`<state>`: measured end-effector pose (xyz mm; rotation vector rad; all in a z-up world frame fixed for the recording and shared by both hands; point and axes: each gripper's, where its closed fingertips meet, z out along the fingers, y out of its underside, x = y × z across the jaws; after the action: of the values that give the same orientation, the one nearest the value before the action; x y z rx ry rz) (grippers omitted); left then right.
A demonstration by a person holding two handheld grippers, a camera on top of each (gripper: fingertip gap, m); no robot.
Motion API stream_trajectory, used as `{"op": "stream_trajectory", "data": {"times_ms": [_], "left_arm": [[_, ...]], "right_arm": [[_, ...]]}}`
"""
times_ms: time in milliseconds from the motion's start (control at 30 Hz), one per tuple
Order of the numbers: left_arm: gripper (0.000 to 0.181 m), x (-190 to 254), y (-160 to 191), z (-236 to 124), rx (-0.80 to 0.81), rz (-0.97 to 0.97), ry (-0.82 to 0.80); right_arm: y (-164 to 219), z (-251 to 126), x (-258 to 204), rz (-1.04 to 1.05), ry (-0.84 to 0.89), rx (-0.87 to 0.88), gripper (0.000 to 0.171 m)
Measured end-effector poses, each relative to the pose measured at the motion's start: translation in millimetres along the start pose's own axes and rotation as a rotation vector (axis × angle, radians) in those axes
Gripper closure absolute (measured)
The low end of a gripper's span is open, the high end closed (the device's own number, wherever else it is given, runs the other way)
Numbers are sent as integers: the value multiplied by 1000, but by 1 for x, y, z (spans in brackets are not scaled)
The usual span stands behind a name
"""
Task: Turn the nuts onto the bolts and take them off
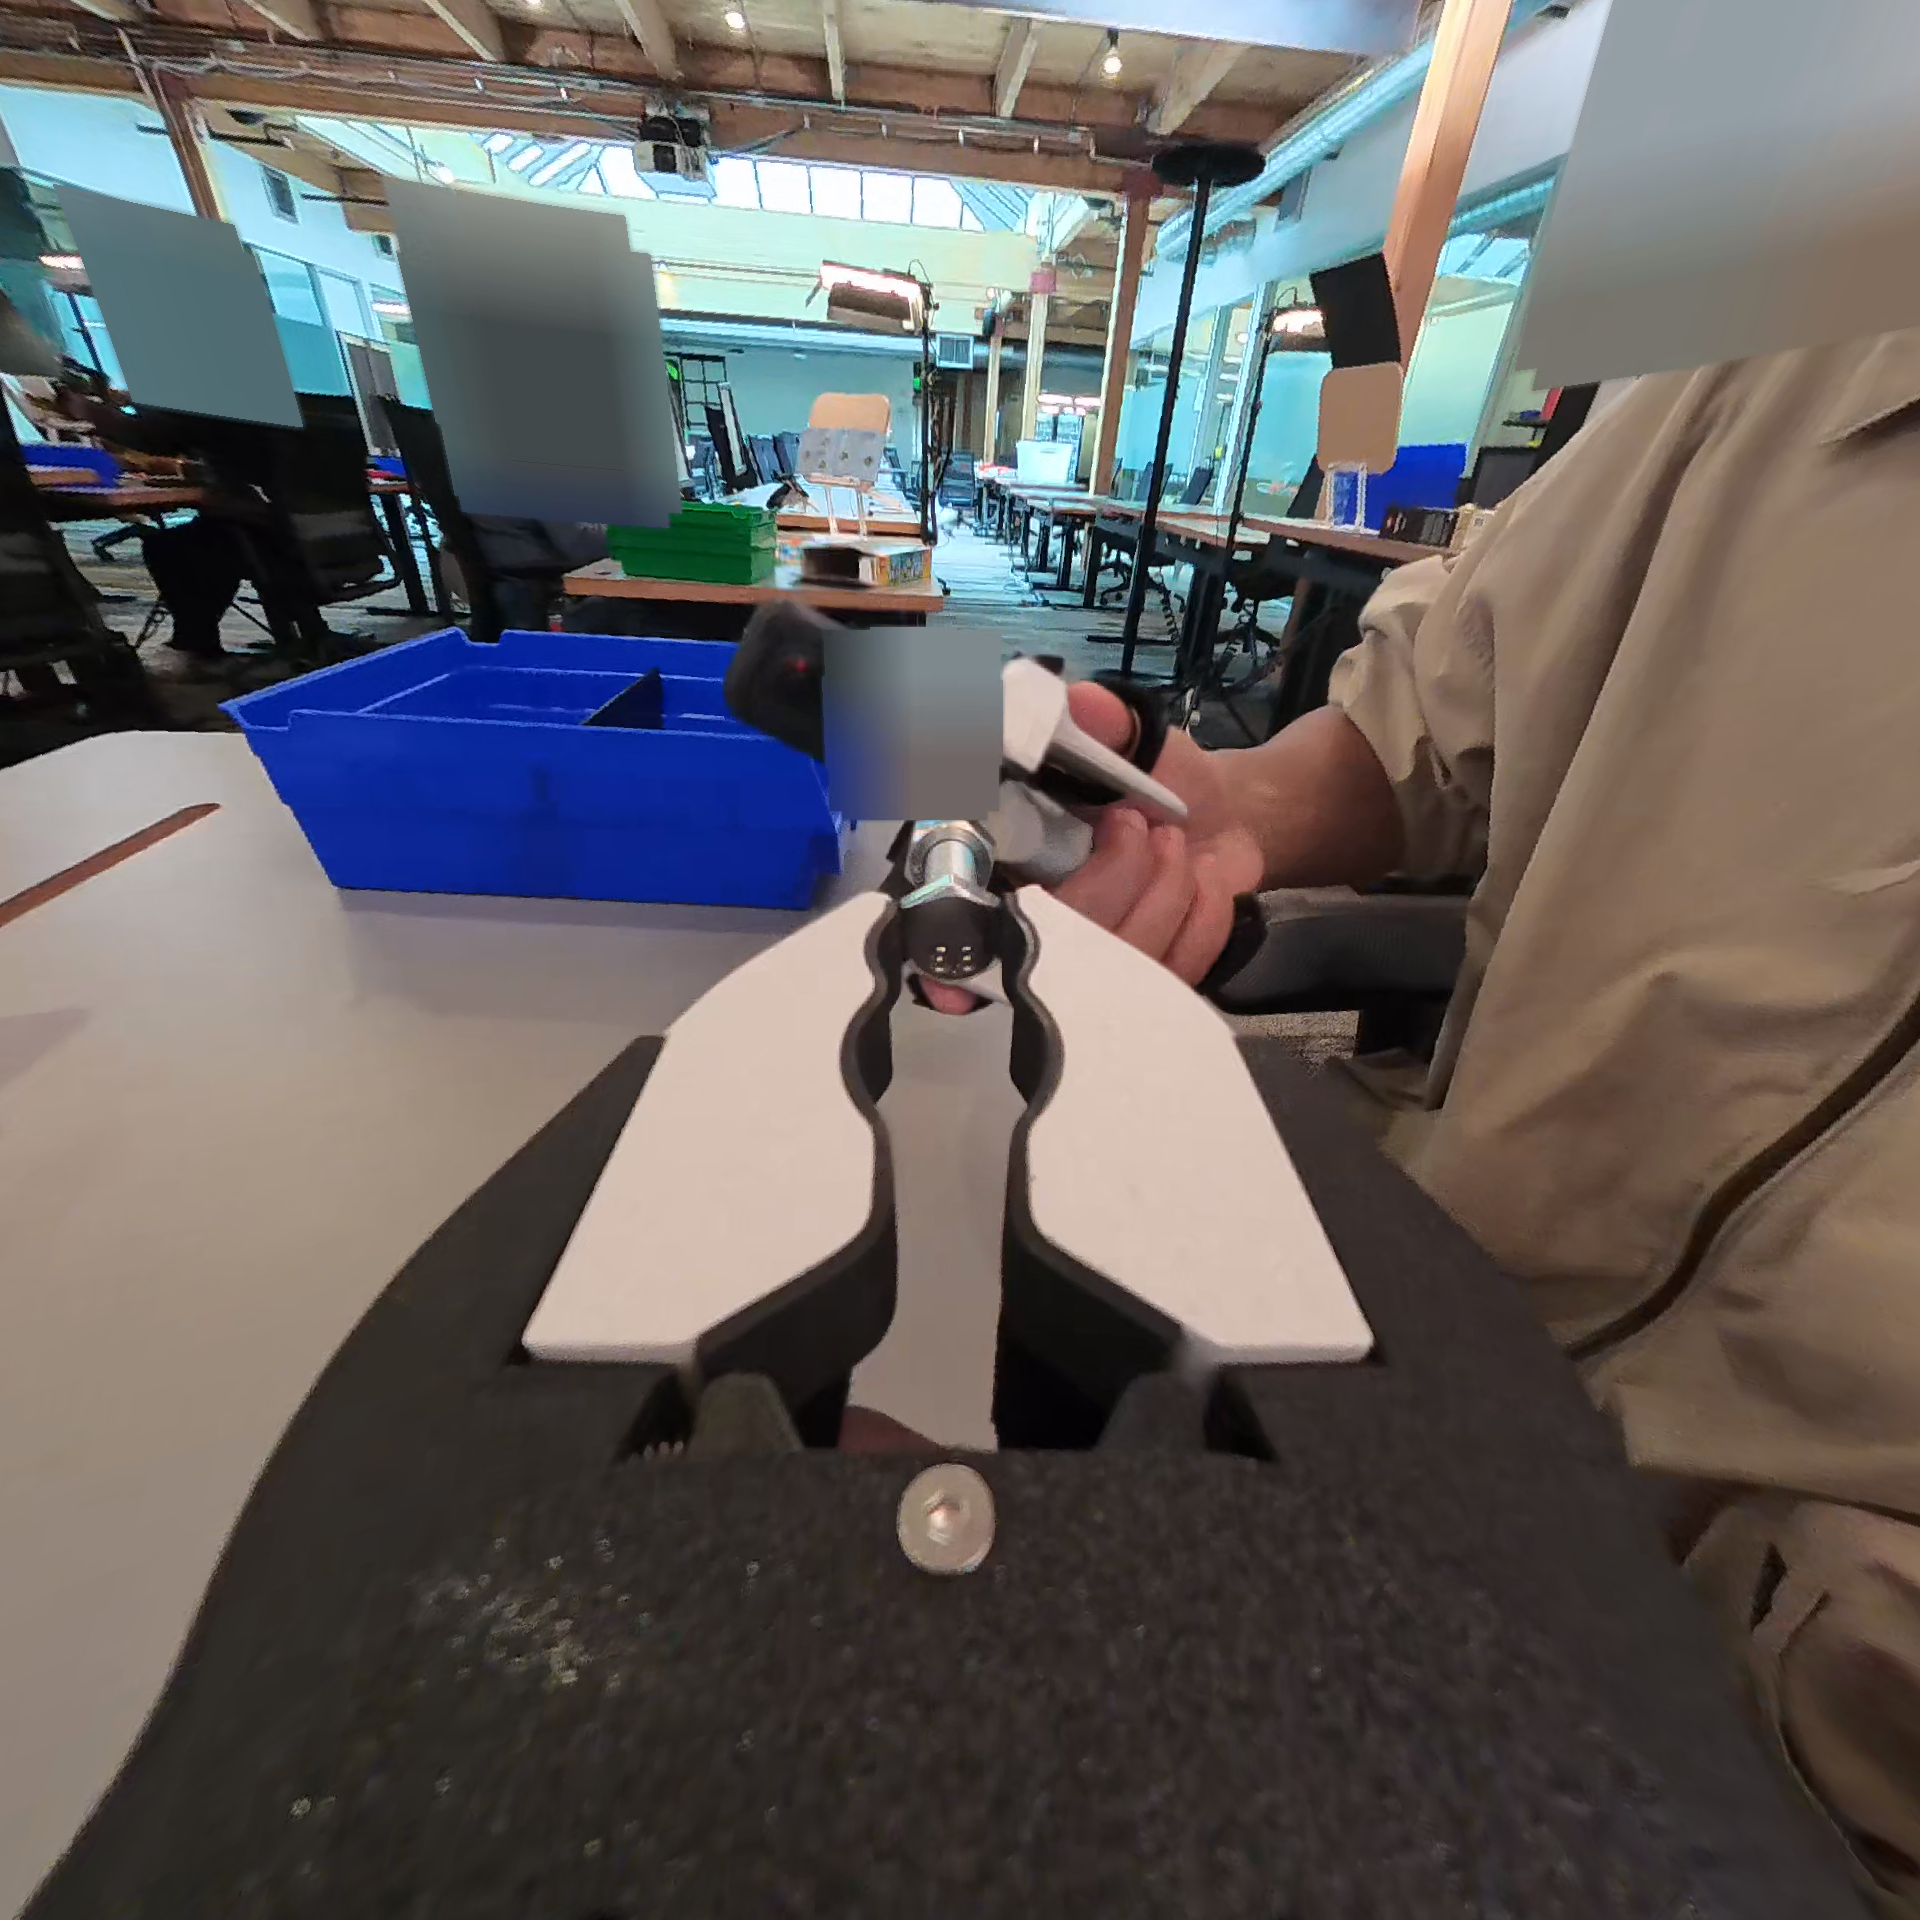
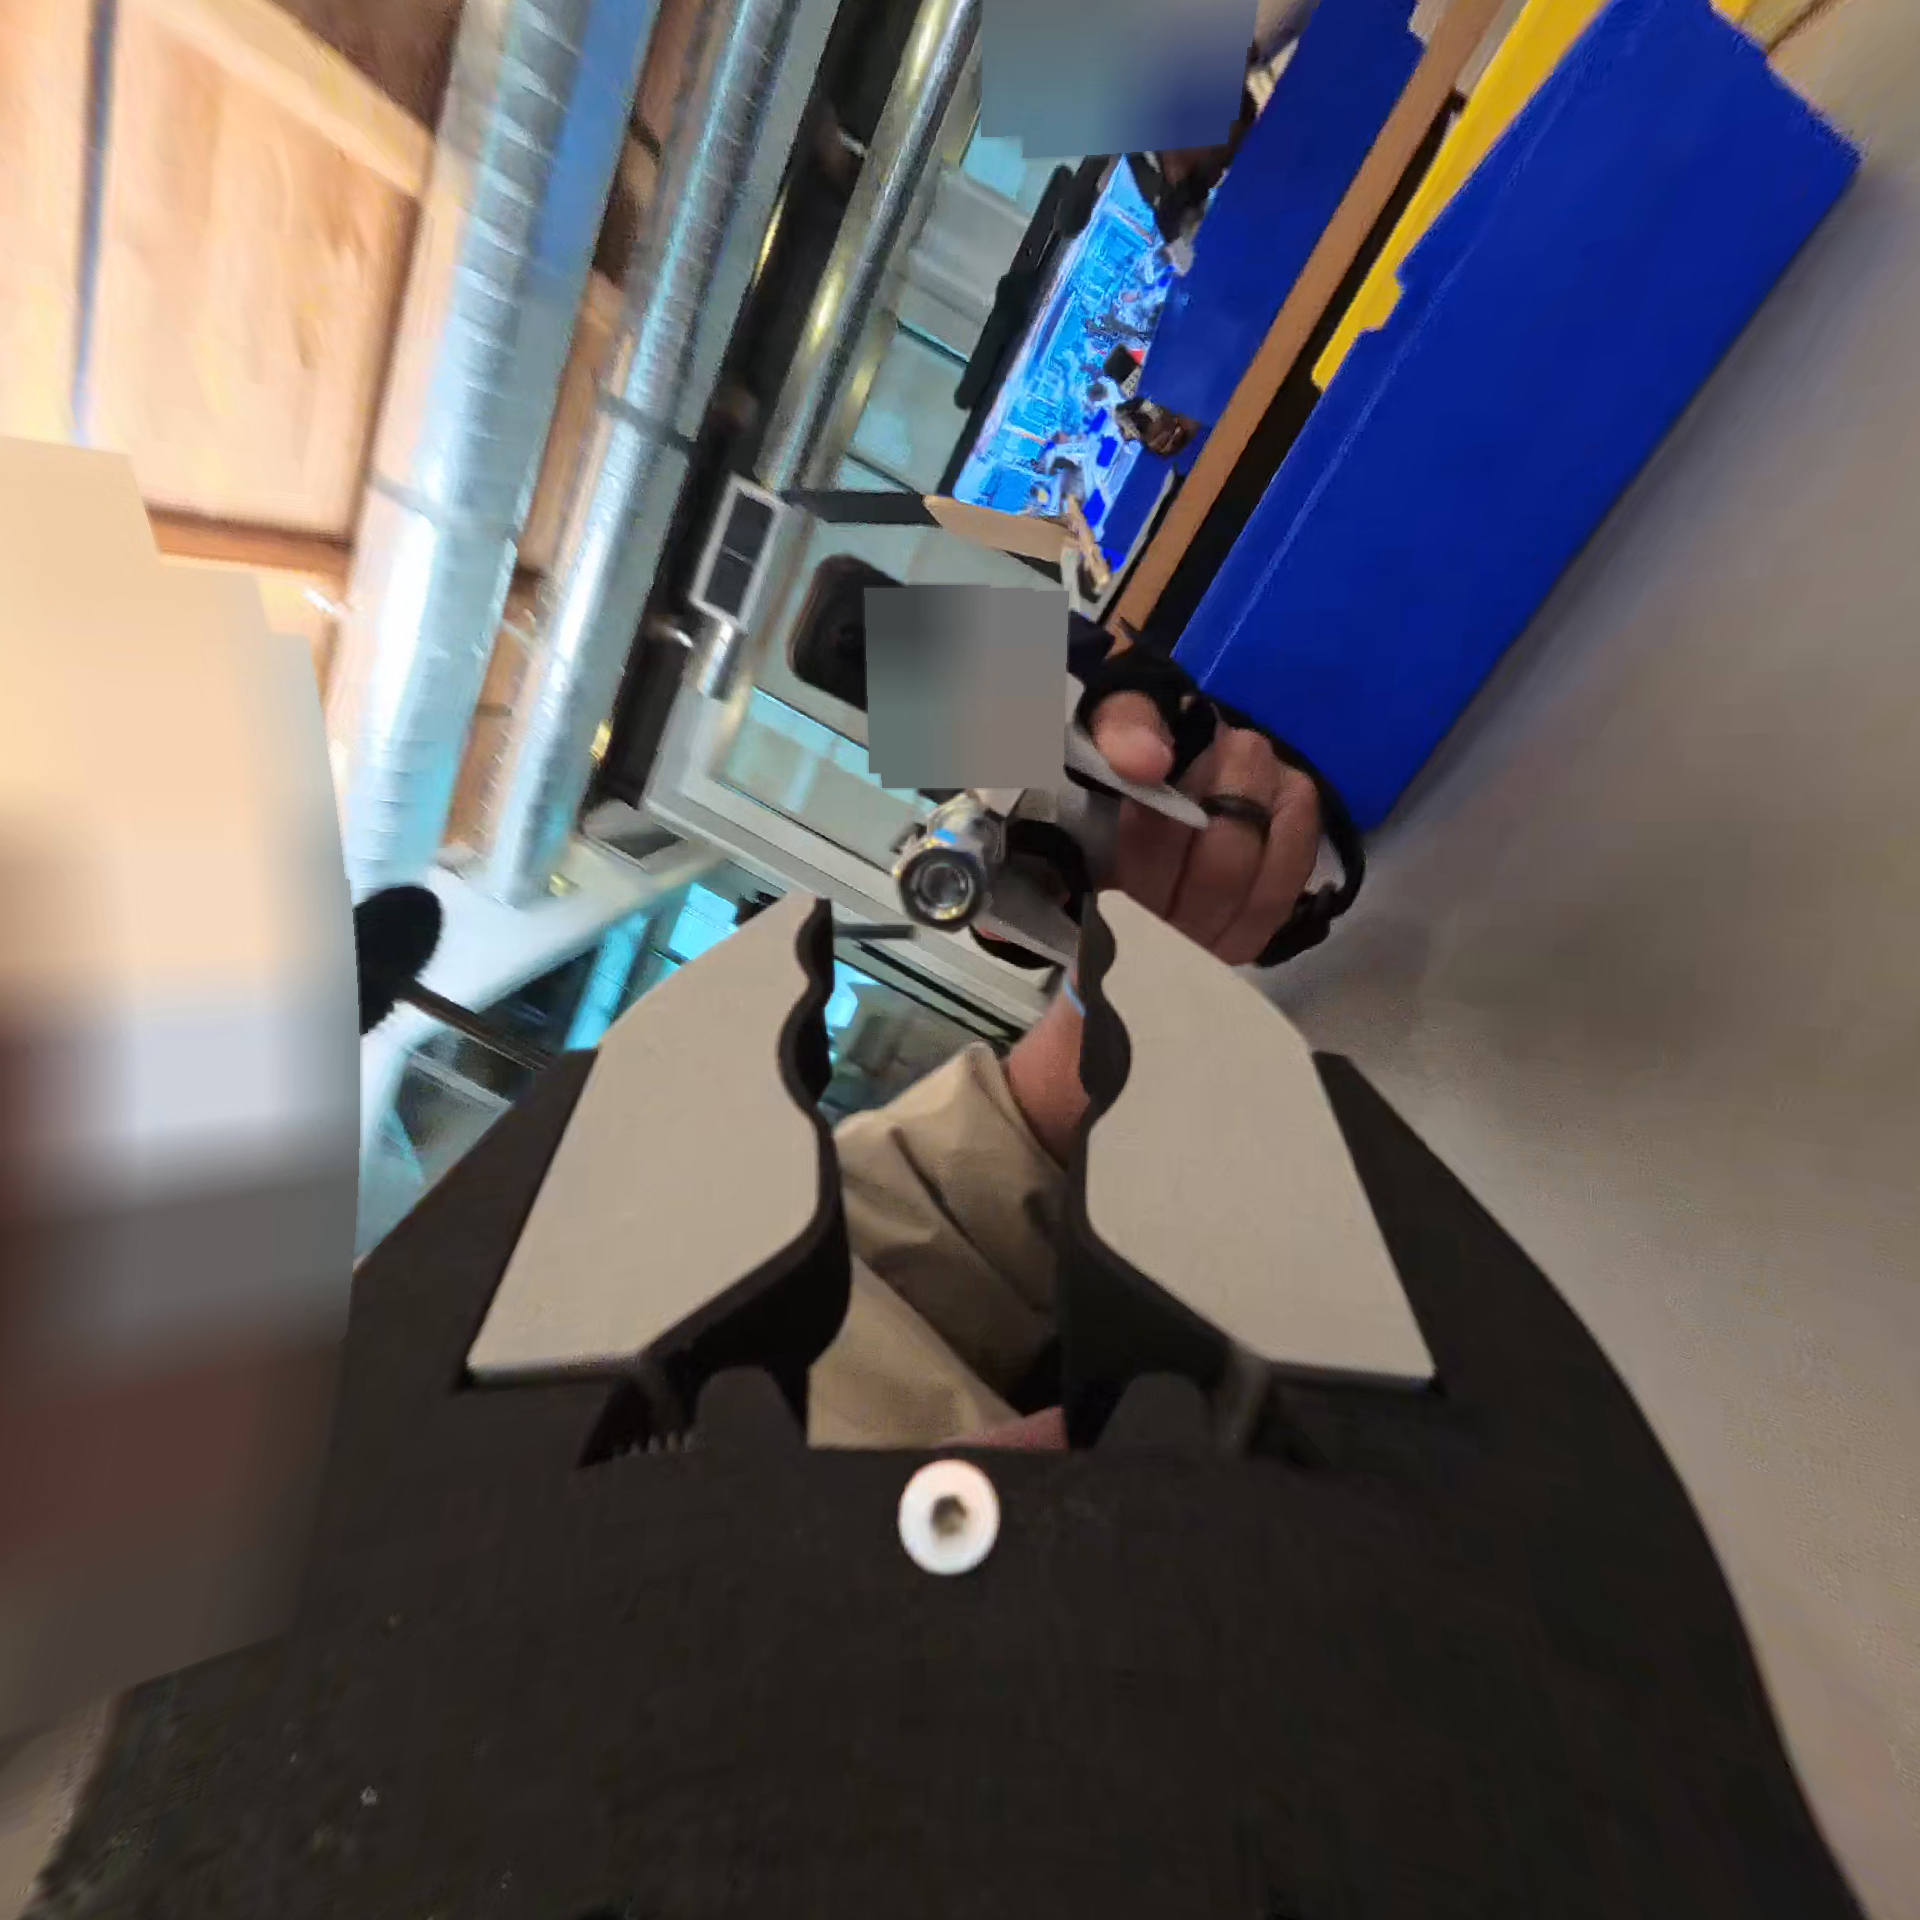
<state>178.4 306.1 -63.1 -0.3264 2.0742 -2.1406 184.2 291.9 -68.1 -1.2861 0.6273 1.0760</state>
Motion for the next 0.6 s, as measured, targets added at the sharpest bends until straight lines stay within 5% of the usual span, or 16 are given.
{"op": "stream_trajectory", "data": {"times_ms": [233,333,600], "left_arm": [[164,-1,13,6,-59,22,-12],[164,-1,15,7,-64,20,-13],[164,-1,11,6,-23,-67,27]], "right_arm": [[11,6,8,103,14,-24,136],[10,9,10,56,42,-29,151],[11,10,10,-238,109,-101,152]]}}
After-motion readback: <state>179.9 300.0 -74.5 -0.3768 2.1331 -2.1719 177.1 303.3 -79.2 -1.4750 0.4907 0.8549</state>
